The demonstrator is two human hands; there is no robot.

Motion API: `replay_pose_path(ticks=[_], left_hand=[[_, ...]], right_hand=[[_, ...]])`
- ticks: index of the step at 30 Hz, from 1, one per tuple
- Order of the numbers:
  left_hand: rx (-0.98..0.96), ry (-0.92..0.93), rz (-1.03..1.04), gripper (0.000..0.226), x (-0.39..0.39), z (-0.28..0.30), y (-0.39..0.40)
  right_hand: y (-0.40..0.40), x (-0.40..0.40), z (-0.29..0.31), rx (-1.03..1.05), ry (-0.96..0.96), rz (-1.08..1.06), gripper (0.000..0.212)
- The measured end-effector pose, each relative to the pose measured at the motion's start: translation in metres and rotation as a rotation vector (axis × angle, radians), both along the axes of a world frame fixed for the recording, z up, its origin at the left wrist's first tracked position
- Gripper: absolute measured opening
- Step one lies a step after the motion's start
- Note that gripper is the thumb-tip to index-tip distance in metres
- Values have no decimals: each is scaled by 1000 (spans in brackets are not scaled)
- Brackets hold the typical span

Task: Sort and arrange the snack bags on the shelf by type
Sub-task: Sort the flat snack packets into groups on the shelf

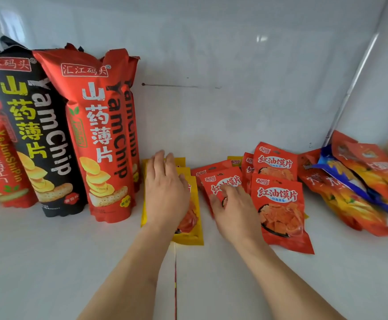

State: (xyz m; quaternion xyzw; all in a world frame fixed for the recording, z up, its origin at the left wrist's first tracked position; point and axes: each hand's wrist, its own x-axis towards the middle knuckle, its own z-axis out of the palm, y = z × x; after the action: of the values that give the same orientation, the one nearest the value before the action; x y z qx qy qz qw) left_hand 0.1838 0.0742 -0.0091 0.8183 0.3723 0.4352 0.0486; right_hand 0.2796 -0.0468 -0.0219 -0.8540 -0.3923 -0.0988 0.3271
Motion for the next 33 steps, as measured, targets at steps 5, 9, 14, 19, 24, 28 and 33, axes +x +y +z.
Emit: replay_pose_path(ticks=[5,9,14,19,24,28,33], left_hand=[[-292,-17,-303,54,26,14,-43],[-578,23,-328,63,64,14,-62],[-572,93,-149,70,103,2,-77],[-525,226,-111,65,128,-3,-94],[-520,265,-155,67,141,-9,-99],[-539,138,-176,62,139,-15,-88],[-555,111,-160,68,136,-16,-85]], right_hand=[[-35,52,6,106,-13,-181,44],[-57,89,5,76,34,-297,50],[-69,115,-2,-1,152,-370,72],[-67,140,-2,-2,260,-295,76],[-67,157,4,36,164,-216,69],[-66,167,3,169,203,-100,61],[-60,169,9,373,446,46,56]])
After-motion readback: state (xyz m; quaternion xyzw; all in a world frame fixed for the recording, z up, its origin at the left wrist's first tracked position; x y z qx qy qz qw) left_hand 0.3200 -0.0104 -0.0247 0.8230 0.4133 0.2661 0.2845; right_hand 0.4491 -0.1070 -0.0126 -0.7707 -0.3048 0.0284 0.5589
